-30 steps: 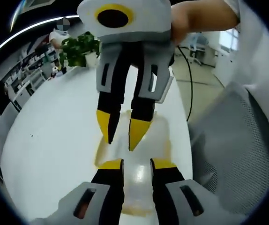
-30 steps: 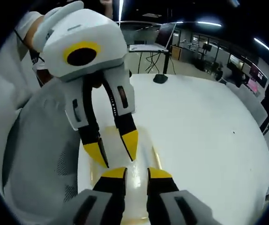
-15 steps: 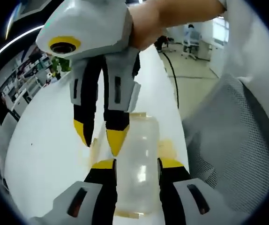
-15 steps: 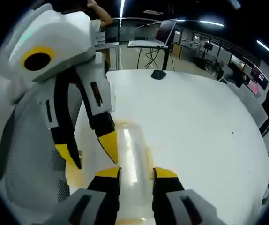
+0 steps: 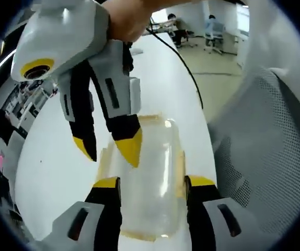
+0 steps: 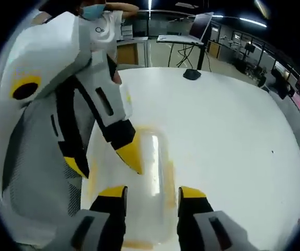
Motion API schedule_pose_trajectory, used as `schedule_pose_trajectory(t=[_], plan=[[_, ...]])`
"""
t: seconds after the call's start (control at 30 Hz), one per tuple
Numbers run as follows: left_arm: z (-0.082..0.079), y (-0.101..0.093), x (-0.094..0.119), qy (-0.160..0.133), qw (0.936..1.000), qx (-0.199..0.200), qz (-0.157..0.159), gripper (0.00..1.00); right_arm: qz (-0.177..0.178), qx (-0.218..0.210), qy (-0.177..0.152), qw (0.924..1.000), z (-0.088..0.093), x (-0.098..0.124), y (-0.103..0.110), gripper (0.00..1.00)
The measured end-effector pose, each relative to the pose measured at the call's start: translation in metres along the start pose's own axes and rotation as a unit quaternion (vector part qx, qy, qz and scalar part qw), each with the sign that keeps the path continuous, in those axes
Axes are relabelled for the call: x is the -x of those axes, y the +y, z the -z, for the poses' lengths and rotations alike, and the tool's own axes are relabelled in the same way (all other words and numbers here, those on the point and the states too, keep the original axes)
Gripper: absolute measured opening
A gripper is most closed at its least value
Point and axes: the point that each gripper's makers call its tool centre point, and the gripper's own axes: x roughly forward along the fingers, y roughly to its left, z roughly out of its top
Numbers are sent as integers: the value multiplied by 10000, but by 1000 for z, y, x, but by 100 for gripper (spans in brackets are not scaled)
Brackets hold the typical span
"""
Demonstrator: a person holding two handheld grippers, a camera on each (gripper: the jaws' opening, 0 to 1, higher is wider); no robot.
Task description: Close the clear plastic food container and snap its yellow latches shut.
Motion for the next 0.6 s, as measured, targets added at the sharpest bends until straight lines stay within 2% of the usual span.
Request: schedule_pose_trajectory(t=[0.1, 0.33, 0.6], plan=[[-4, 1, 1, -64, 10000, -67, -32, 48, -110, 138, 47, 9998, -2, -1, -2, 34], [-4, 1, -3, 93, 9998, -148, -116, 48, -488, -224, 214, 9983, -1, -7, -2, 38], [-4, 2, -4, 314, 9991, -201, -204, 48, -543, -176, 410, 9975, -1, -8, 1, 38]])
